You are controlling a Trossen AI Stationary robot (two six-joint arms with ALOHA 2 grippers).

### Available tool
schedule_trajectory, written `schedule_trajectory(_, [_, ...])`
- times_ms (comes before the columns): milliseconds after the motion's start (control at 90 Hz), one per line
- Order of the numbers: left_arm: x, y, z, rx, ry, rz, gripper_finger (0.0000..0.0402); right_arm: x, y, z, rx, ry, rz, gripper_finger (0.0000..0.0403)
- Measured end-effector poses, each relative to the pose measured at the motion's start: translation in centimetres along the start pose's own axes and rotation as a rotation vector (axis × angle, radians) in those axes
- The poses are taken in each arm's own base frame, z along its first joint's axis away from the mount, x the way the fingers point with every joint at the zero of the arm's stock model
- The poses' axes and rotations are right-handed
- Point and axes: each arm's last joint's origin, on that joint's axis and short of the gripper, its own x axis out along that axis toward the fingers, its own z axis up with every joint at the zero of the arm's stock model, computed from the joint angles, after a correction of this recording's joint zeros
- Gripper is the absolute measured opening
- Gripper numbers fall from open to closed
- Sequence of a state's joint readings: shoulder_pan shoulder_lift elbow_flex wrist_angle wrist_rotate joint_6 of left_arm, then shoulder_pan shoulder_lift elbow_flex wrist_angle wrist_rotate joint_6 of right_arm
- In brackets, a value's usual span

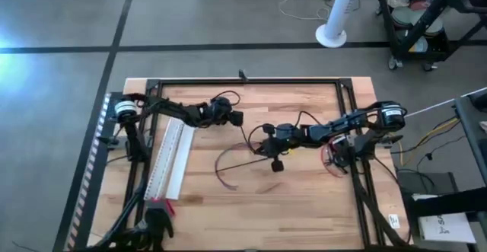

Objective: Ziptie cables
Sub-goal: Wrap the cable wires using black ziptie

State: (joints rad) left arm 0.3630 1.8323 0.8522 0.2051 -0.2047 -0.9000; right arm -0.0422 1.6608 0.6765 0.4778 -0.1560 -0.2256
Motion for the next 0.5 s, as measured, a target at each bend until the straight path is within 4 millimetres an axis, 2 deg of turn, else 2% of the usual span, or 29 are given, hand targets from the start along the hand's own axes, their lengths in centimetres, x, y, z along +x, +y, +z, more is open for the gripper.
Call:
schedule_trajectory(244, [0.2, -1.3, 0.7, 0.029, 0.070, -0.021, 0.0214, 0.0, 0.0, -0.1, -0.010, 0.004, -0.003, 0.0000])
schedule_trajectory(500, [0.2, -1.2, 0.6, 0.008, 0.079, -0.021, 0.0197, 0.0, -0.1, -0.2, -0.022, 0.011, -0.026, 0.0000])
